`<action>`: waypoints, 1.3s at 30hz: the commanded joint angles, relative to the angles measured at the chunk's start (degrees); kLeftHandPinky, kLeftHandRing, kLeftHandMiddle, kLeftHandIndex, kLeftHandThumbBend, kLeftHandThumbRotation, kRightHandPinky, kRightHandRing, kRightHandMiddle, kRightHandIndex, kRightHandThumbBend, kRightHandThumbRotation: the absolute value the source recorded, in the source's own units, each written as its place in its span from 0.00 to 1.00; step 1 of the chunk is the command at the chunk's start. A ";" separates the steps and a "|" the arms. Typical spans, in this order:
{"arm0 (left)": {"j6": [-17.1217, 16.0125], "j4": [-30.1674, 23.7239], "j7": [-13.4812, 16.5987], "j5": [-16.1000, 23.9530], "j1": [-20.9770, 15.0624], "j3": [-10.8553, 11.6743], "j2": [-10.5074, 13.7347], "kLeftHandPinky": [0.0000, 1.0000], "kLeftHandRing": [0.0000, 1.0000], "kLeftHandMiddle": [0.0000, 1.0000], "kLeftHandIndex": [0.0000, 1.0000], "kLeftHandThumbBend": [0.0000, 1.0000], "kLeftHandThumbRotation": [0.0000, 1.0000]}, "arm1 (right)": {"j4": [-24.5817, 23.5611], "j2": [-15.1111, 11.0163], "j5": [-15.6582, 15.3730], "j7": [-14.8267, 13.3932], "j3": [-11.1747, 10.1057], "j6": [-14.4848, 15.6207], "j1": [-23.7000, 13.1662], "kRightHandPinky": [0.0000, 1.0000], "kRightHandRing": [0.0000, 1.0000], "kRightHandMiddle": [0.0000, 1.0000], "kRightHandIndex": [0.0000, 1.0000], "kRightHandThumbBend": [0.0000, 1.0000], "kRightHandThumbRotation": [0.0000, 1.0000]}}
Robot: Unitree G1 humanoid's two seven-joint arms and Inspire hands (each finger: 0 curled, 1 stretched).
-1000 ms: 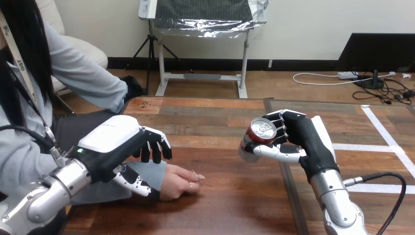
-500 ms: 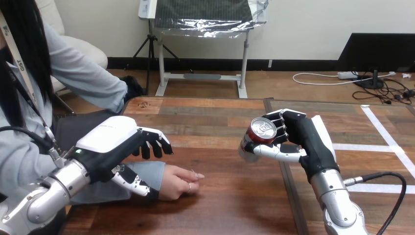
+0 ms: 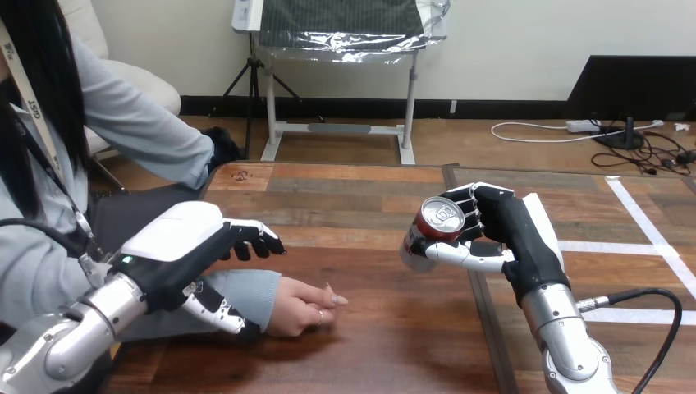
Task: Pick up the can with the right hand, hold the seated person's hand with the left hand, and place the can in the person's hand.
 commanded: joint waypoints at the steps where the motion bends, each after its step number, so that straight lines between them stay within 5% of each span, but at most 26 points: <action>1: 0.17 0.58 2.09 0.05 -1.96 1.00 -0.39 0.61 0.68 0.71 0.72 1.00 0.18 | -3.25 -1.51 0.84 -0.21 -0.83 -2.24 -4.99 0.41 0.47 0.53 0.53 0.76 0.00; 28: 1.80 7.22 5.08 3.21 -3.87 -0.87 -1.25 0.55 0.62 0.67 0.71 1.00 0.17 | -3.50 -1.97 0.57 -0.32 -0.80 -2.10 -5.30 0.40 0.46 0.53 0.53 0.75 0.00; 39: 3.09 9.65 4.09 2.92 -4.32 -0.85 -2.06 0.51 0.57 0.63 0.67 1.00 0.13 | -3.68 -1.94 0.72 -0.13 -0.86 -1.63 -5.48 0.40 0.46 0.52 0.53 0.75 0.00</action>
